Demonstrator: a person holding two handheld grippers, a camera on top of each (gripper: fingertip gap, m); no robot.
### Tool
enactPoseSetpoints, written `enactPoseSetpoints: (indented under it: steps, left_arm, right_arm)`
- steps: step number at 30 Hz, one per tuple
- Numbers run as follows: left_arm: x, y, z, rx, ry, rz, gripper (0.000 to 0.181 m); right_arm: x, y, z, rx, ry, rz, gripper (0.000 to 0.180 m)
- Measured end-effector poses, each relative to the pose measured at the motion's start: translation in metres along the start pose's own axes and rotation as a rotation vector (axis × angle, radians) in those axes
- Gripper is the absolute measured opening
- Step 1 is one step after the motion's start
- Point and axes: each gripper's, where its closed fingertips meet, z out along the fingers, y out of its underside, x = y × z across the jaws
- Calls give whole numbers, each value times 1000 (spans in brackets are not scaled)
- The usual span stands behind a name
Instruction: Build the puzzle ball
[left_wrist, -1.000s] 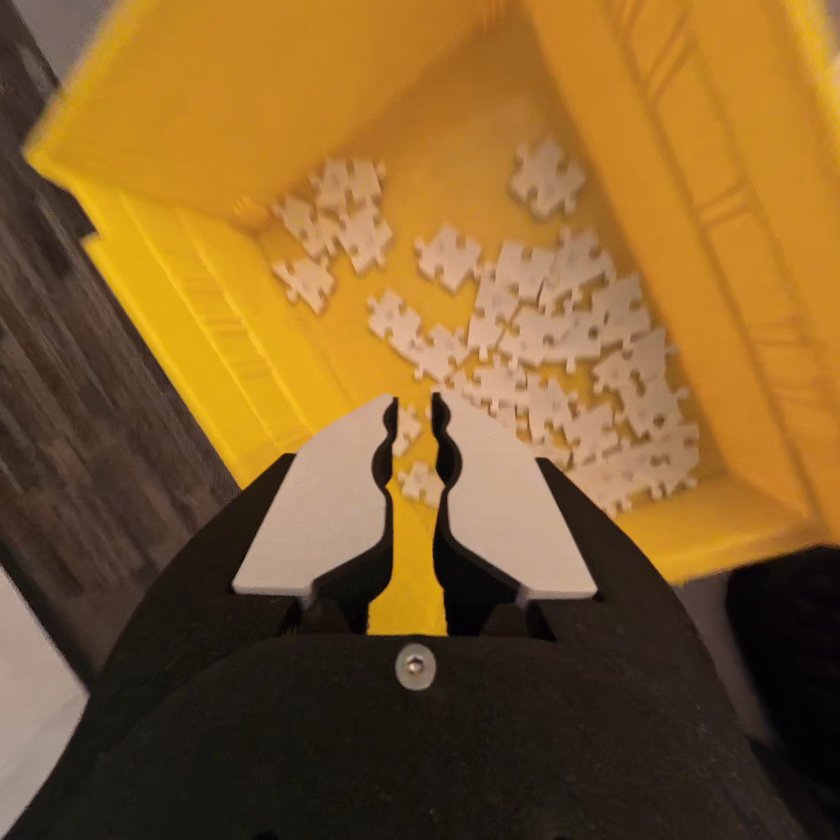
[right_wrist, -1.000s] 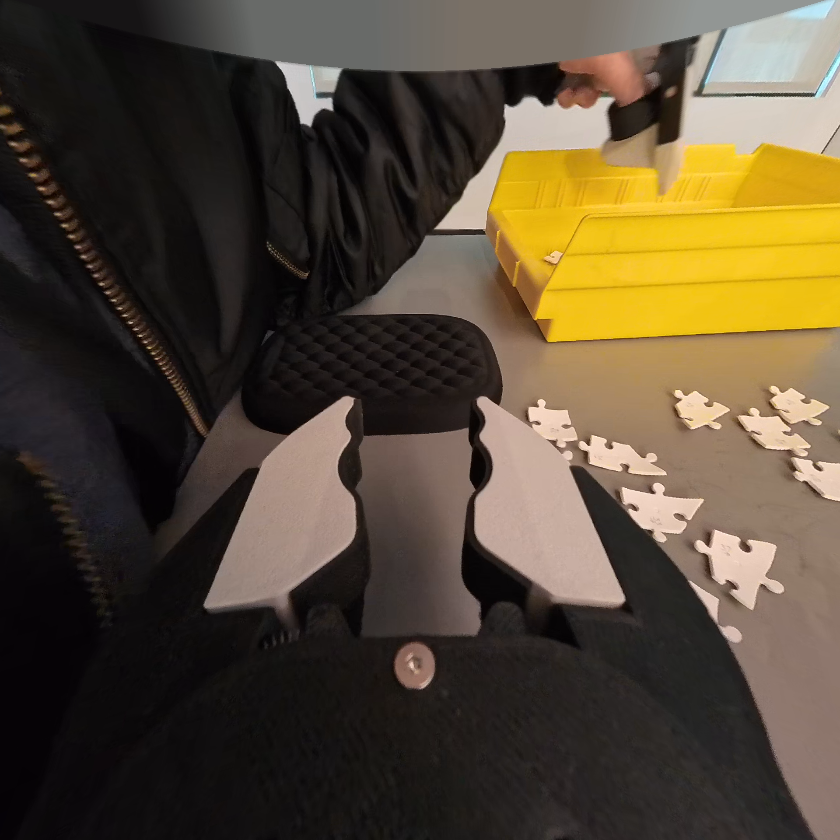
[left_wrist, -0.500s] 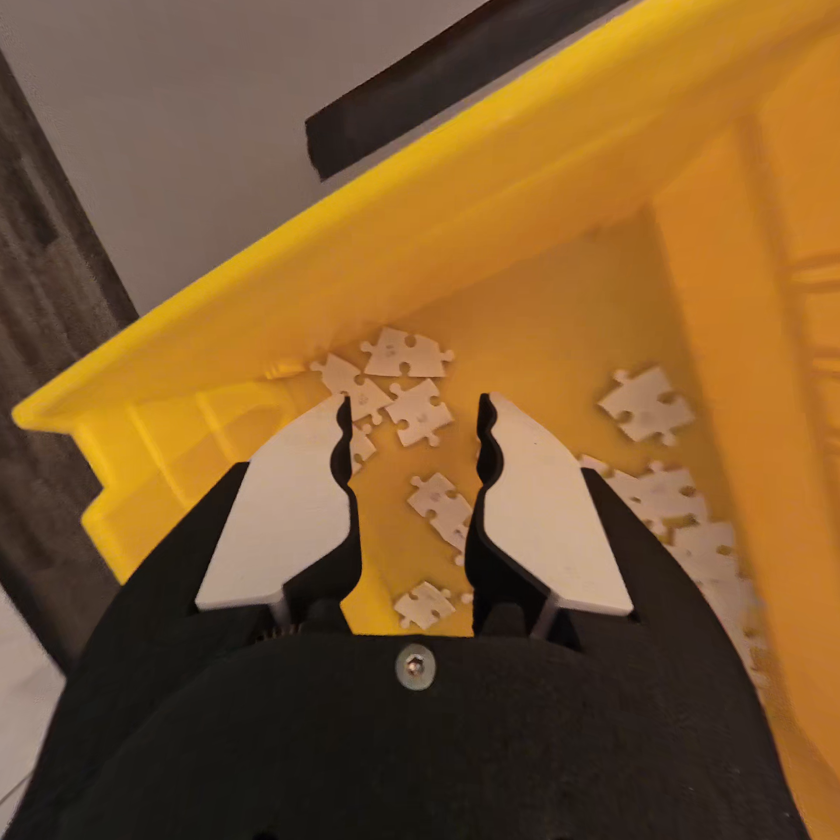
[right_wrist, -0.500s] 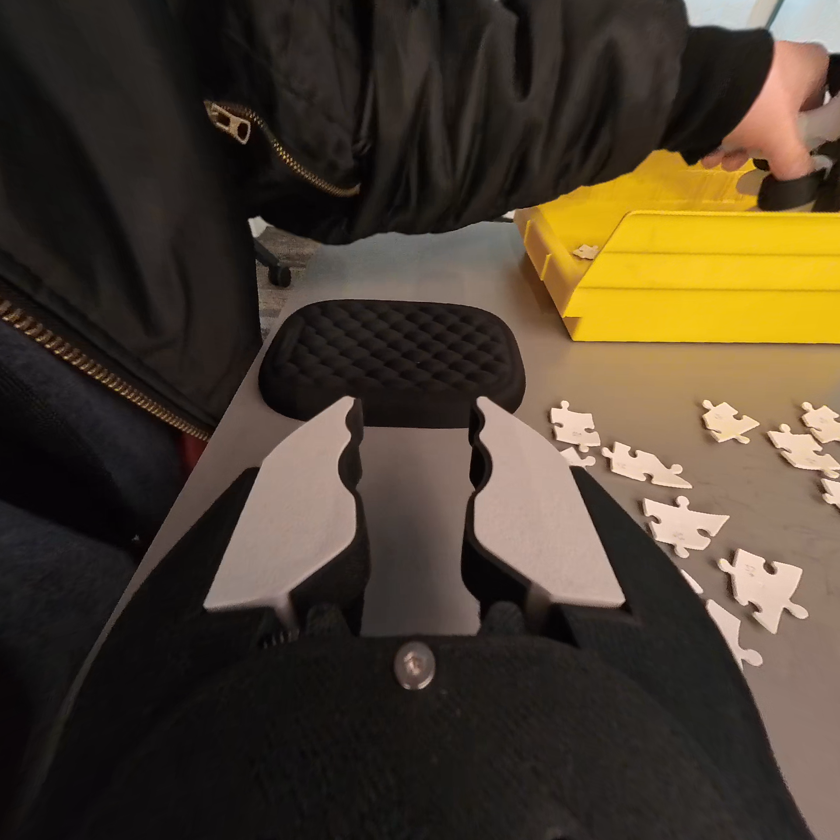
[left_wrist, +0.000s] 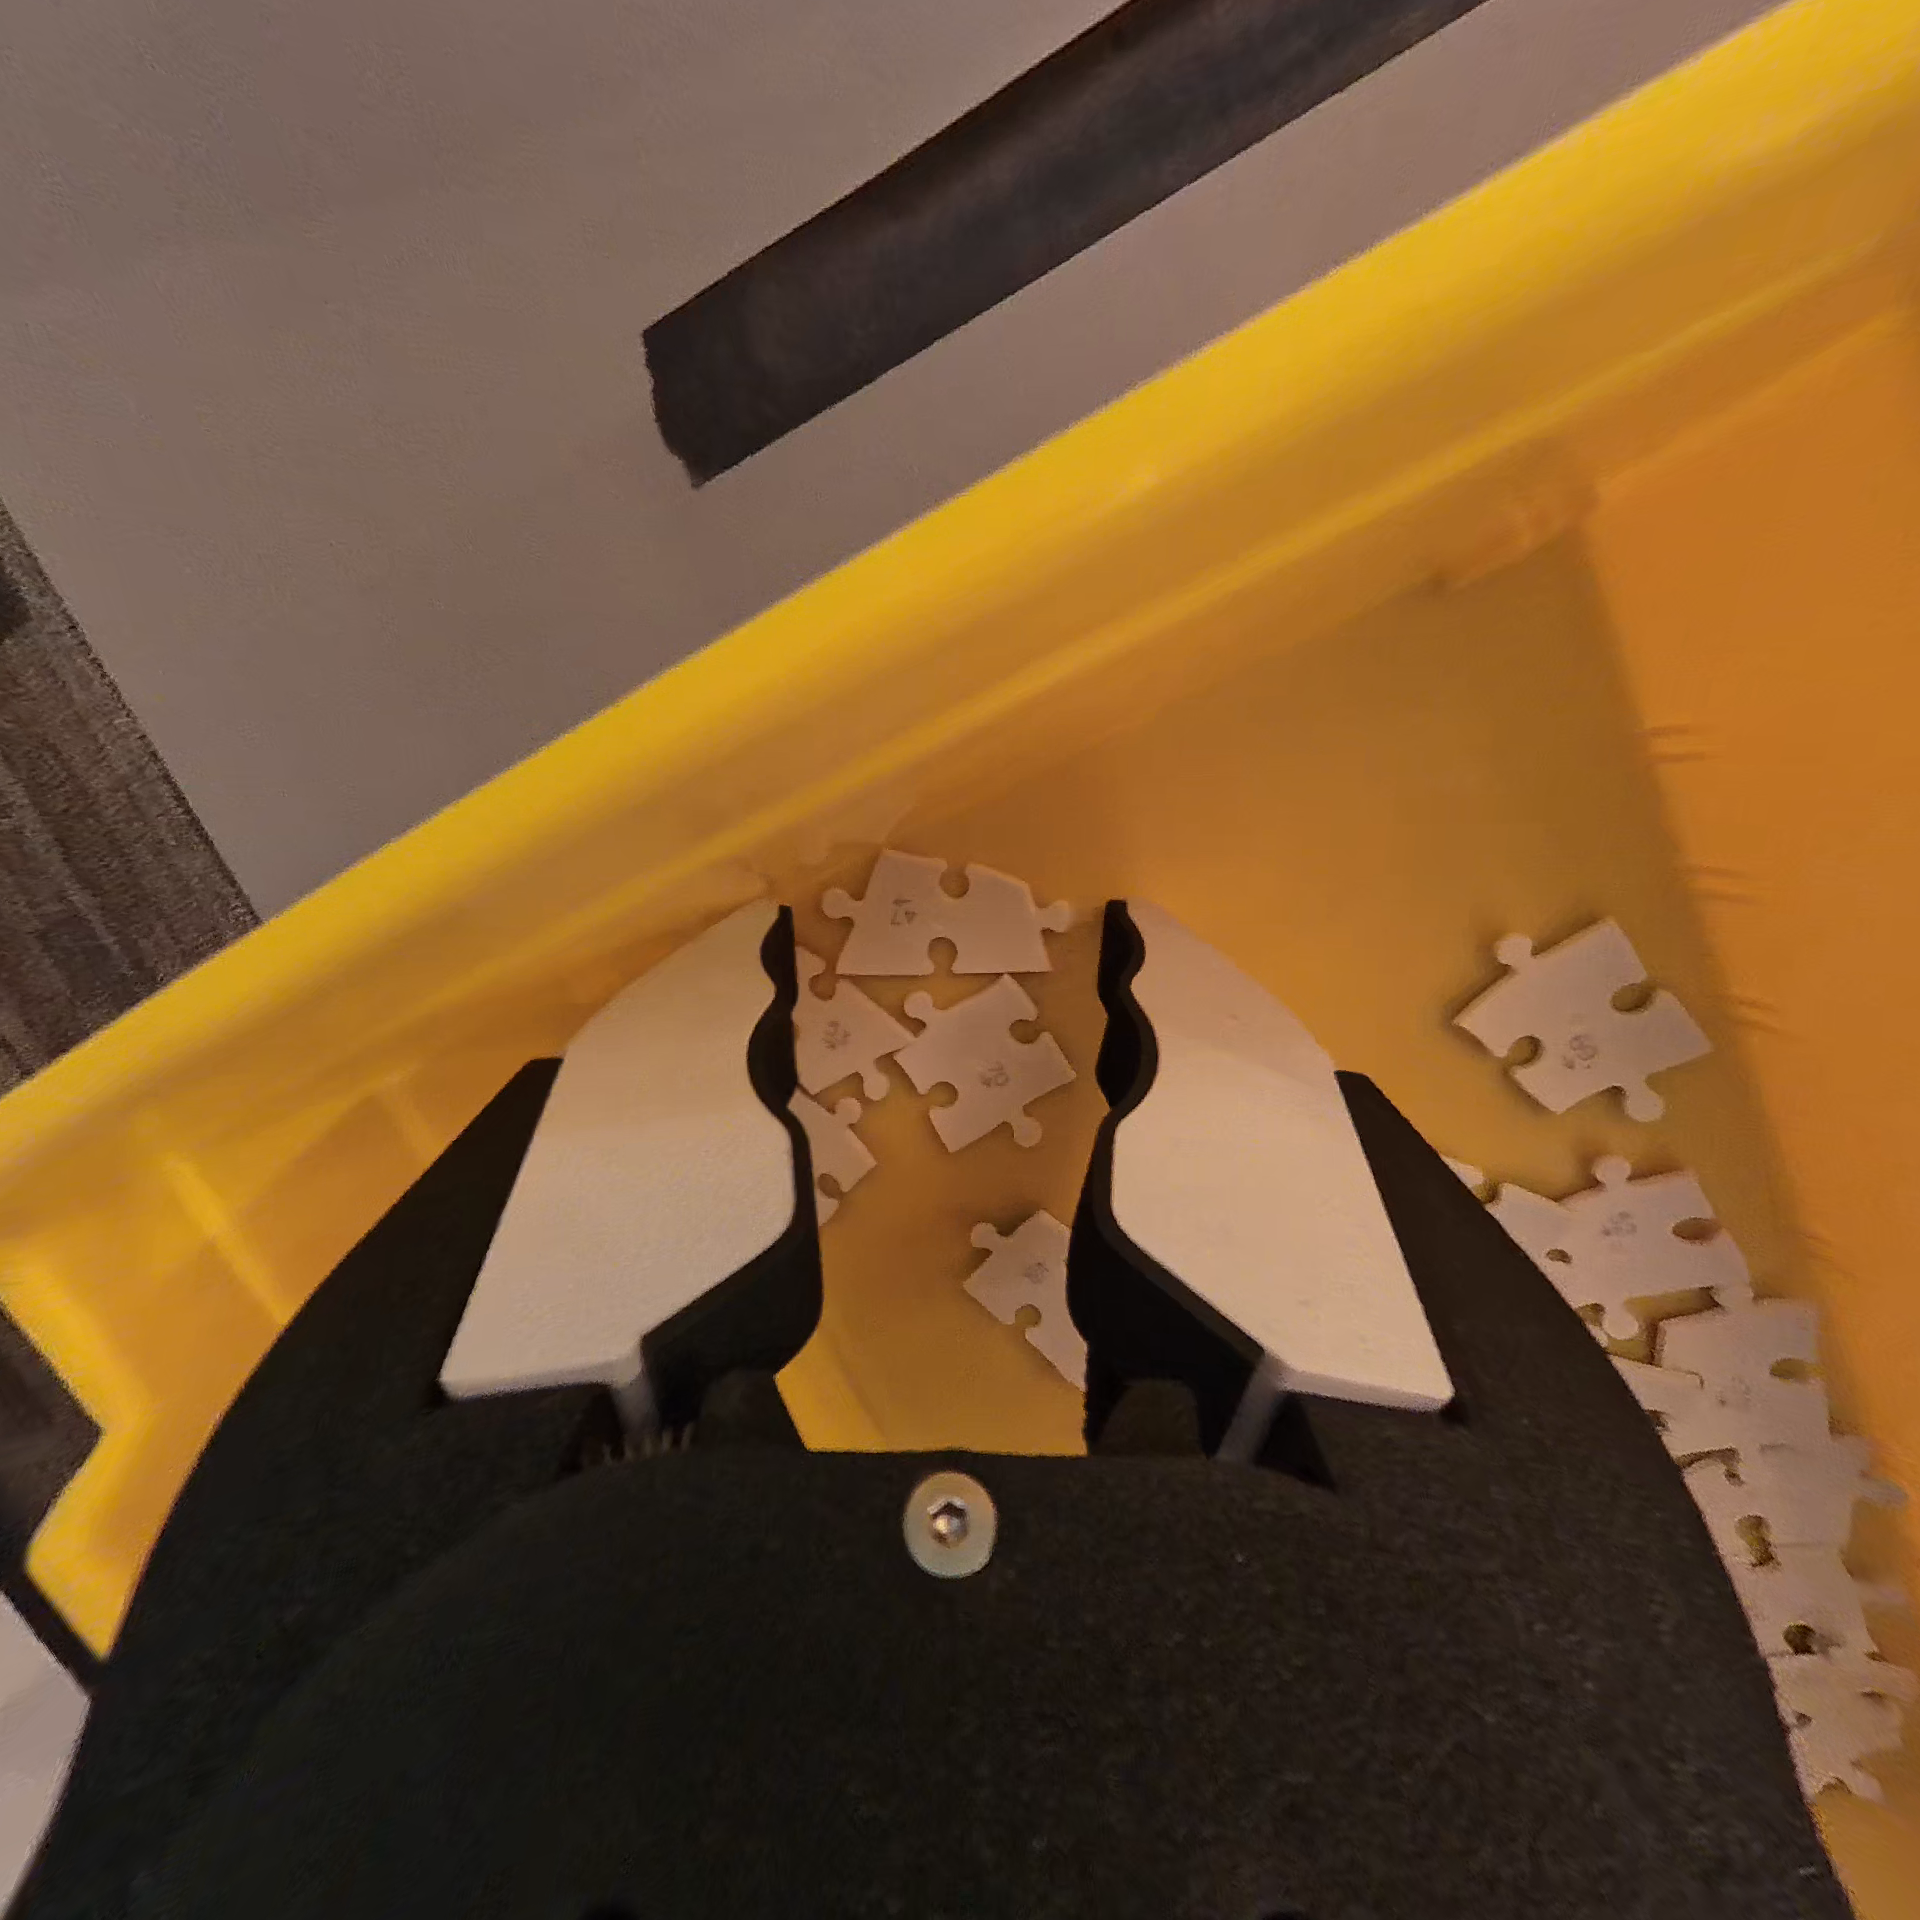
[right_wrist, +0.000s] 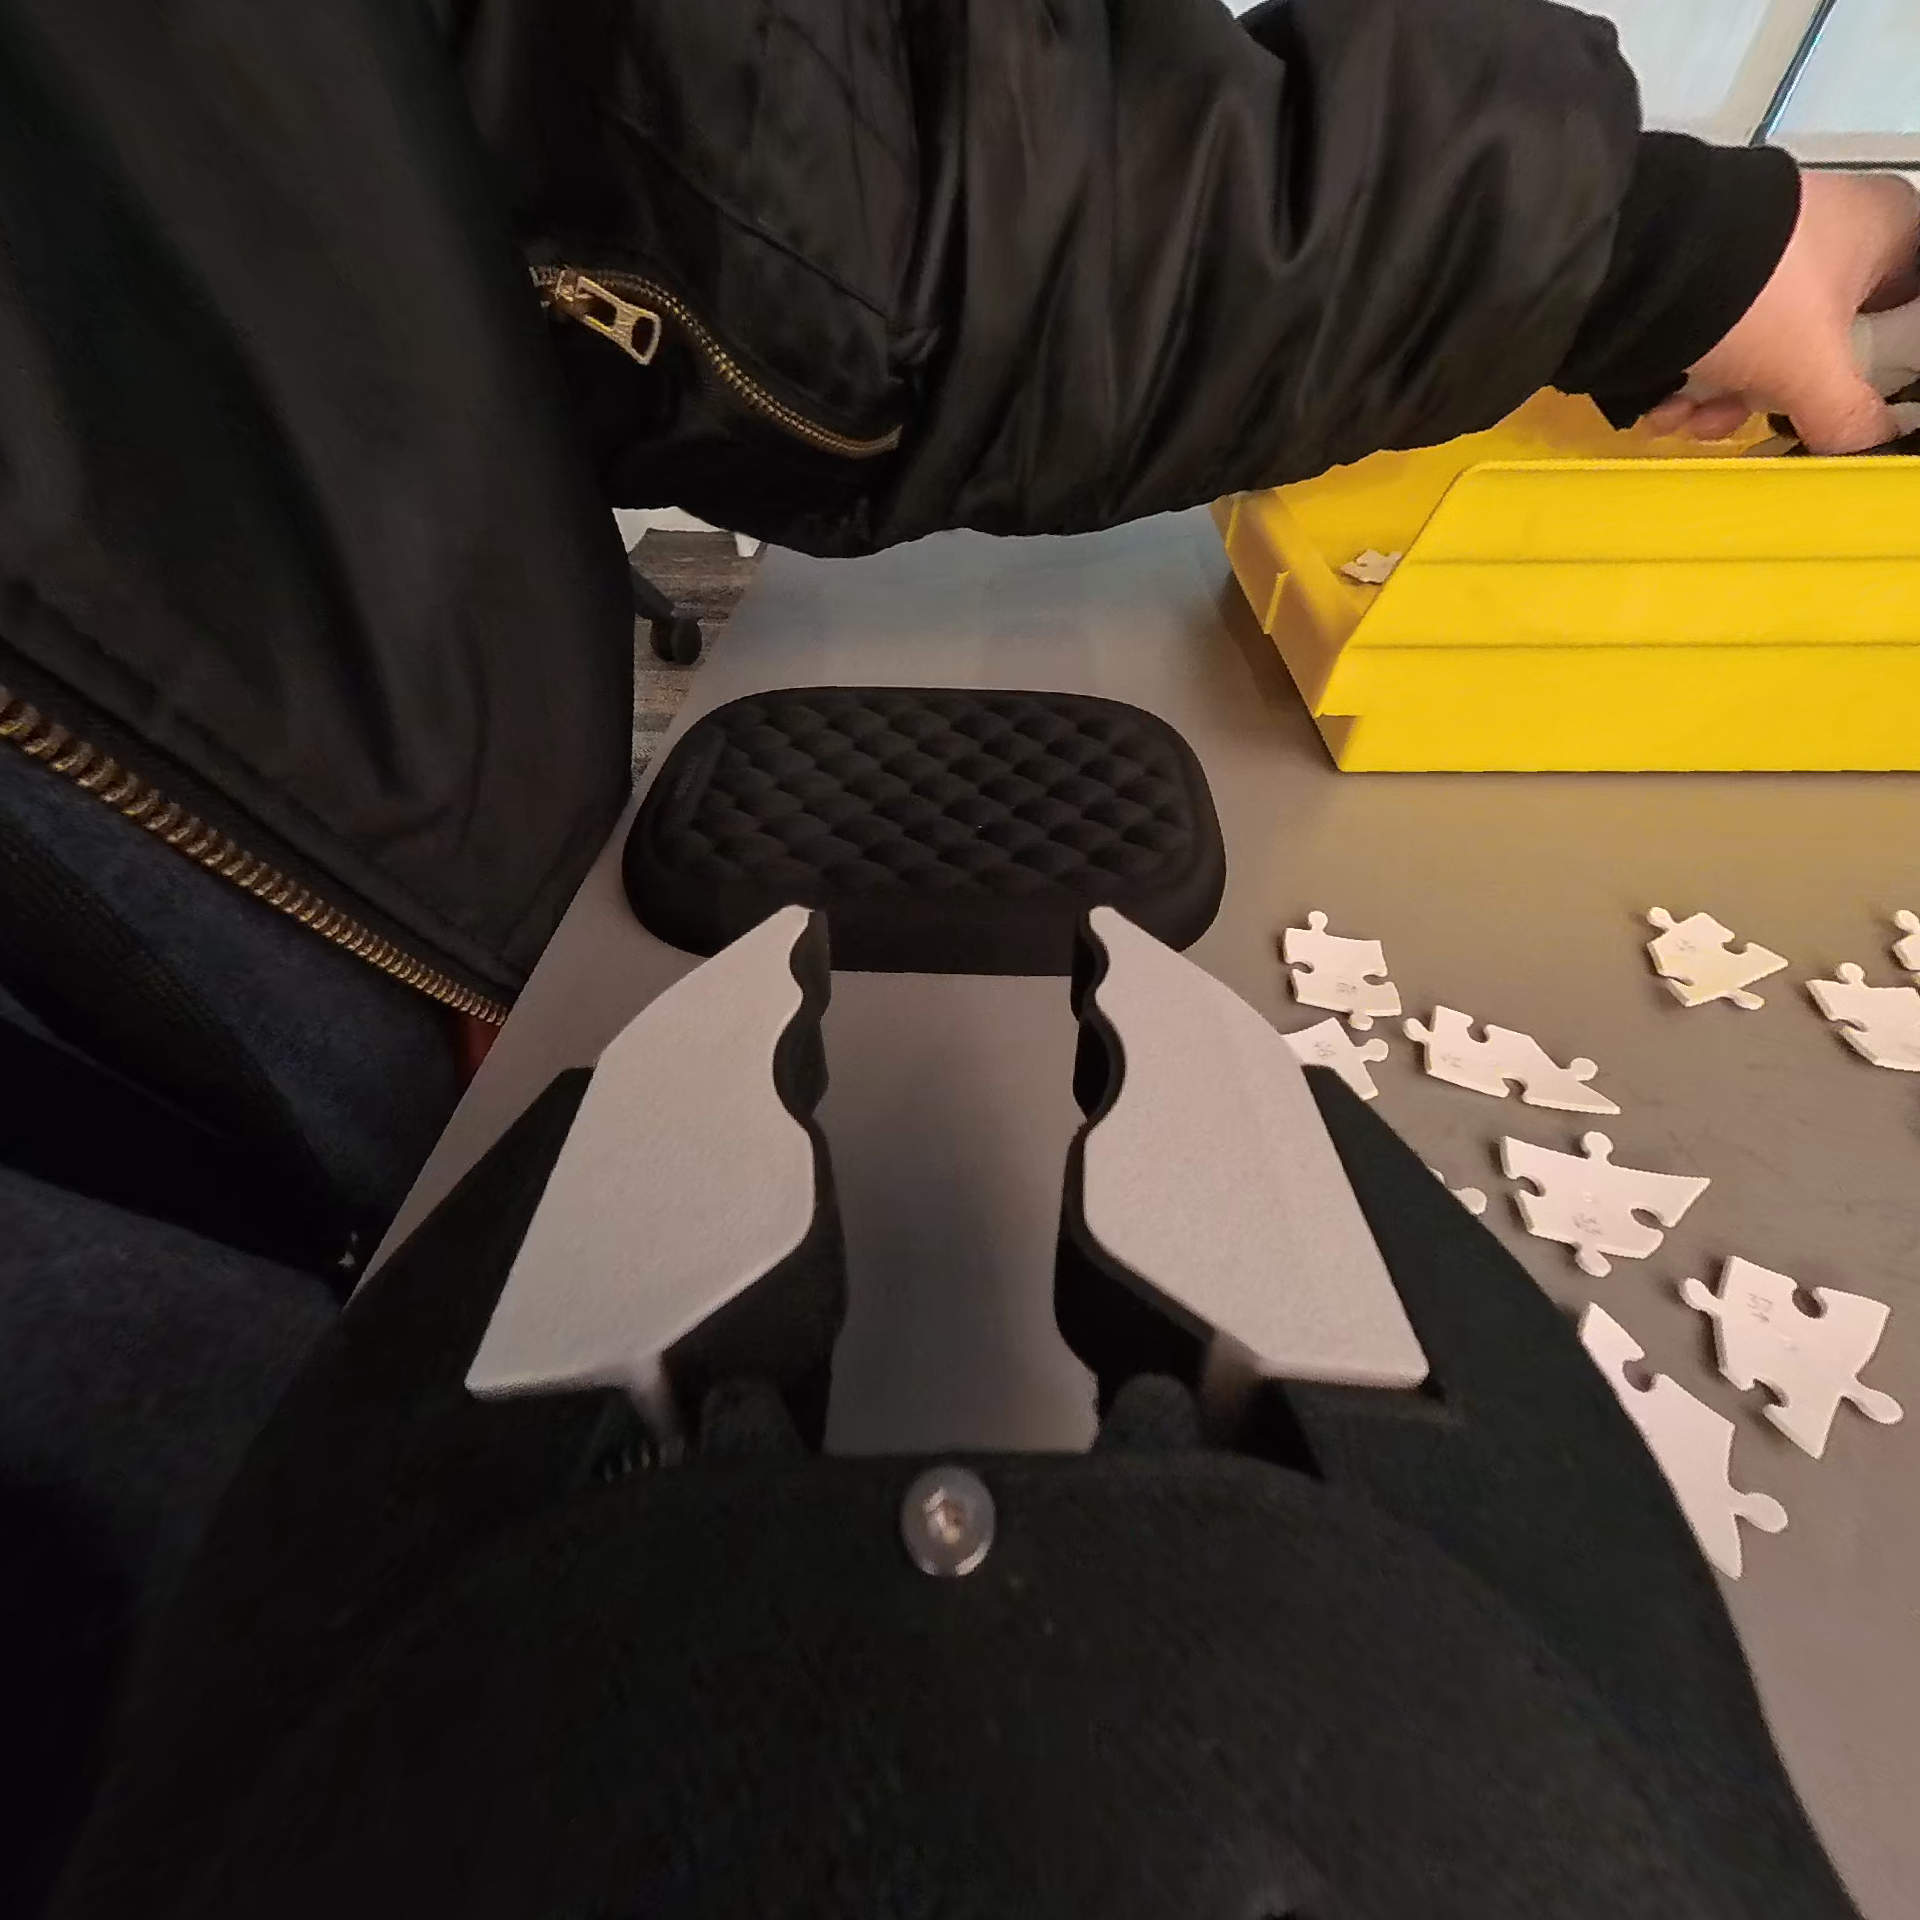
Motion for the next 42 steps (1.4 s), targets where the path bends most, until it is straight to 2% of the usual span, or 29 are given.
enactPoseSetpoints:
  steps: [6, 14, 19, 25, 30, 34, 39, 42]
  left_arm:
    - [11, 0, 1, -4, 88, 5, 33]
    - [11, 3, 0, -12, 93, 24, 27]
    - [12, 2, -9, 22, 91, 16, 12]
    - [13, -1, -30, 78, 81, 13, 4]
    - [25, -7, -67, 154, 80, 37, 2]
    - [48, -17, -122, 278, 55, 67, 2]
    - [128, -27, -209, 464, 62, 176, 2]
    - [190, -22, -217, 463, 39, 286, 2]
  right_arm:
    - [-1, 1, 1, -7, -3, -1, 46]
    - [-1, 1, 1, -10, -3, -9, 46]
    - [-2, 2, 1, -13, -6, -13, 46]
    - [-4, 2, 2, -20, -10, -22, 46]
    - [-7, 2, 2, -24, -17, -32, 46]
    - [-10, 3, 2, -27, -23, -42, 46]
    - [-12, 2, 1, -23, -26, -50, 46]
    - [-13, 3, 2, -32, -27, -57, 46]
